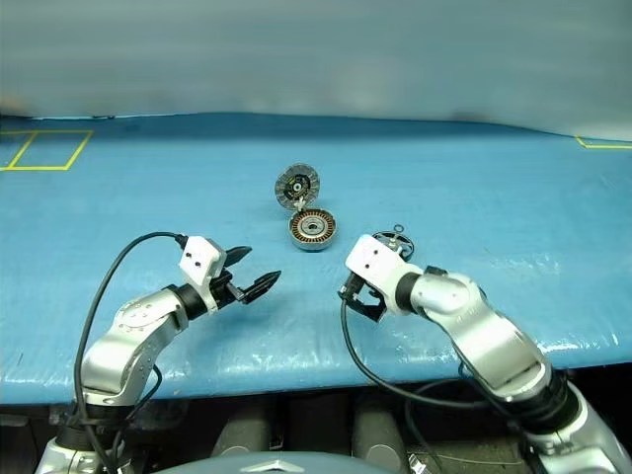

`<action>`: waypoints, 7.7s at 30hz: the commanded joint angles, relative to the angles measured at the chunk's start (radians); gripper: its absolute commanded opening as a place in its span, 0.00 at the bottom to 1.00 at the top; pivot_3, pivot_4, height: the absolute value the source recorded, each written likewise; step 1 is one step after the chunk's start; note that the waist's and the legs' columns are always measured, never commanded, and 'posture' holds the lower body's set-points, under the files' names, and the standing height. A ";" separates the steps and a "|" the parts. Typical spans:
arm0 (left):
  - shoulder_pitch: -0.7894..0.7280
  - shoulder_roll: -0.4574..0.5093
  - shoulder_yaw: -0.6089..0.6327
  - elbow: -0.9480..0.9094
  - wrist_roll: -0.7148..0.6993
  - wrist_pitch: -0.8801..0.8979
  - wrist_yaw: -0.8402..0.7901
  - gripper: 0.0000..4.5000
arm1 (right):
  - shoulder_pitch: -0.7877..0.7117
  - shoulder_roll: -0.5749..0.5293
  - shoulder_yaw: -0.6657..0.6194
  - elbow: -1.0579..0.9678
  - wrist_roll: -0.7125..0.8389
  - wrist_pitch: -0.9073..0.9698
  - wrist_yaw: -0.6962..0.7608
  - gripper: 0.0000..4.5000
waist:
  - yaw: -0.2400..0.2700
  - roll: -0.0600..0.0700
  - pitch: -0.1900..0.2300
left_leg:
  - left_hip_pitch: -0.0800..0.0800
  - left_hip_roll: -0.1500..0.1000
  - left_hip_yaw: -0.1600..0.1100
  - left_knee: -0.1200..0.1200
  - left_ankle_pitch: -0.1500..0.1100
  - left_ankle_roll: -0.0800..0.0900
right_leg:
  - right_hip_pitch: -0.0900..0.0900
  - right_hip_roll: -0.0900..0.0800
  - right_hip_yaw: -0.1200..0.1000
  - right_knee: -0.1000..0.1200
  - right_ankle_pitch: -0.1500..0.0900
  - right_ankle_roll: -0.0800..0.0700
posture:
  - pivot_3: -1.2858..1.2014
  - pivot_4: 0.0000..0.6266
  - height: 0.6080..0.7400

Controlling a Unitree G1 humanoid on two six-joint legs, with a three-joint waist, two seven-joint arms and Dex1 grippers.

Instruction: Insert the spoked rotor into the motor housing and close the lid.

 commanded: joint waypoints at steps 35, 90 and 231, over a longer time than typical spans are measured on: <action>0.224 0.003 -0.023 -0.082 0.055 -0.166 0.022 0.99 | -0.503 0.474 0.096 1.180 -0.314 -0.578 0.247 1.00 | -0.004 0.001 0.000 | -0.001 0.001 0.003 0.000 0.000 0.001 | 0.000 0.000 -0.001 0.001 0.002 -0.001 | 0.52 0.24 1.00; 0.297 0.011 0.081 -0.025 0.025 -0.350 0.009 1.00 | -0.079 0.669 0.099 0.300 -0.206 0.252 0.036 0.86 | -0.016 -0.002 -0.009 | 0.012 0.008 0.003 -0.009 -0.004 -0.004 | 0.000 -0.002 -0.003 0.000 -0.004 -0.008 | 0.52 0.24 1.00; 0.270 -0.043 0.019 0.034 0.011 -0.403 -0.025 1.00 | 0.058 0.624 0.022 0.282 -0.040 -0.041 -0.302 0.15 | -0.008 0.002 -0.007 | -0.001 0.002 0.004 -0.003 -0.002 -0.002 | -0.004 0.000 0.002 0.001 -0.001 -0.001 | 0.52 0.24 1.00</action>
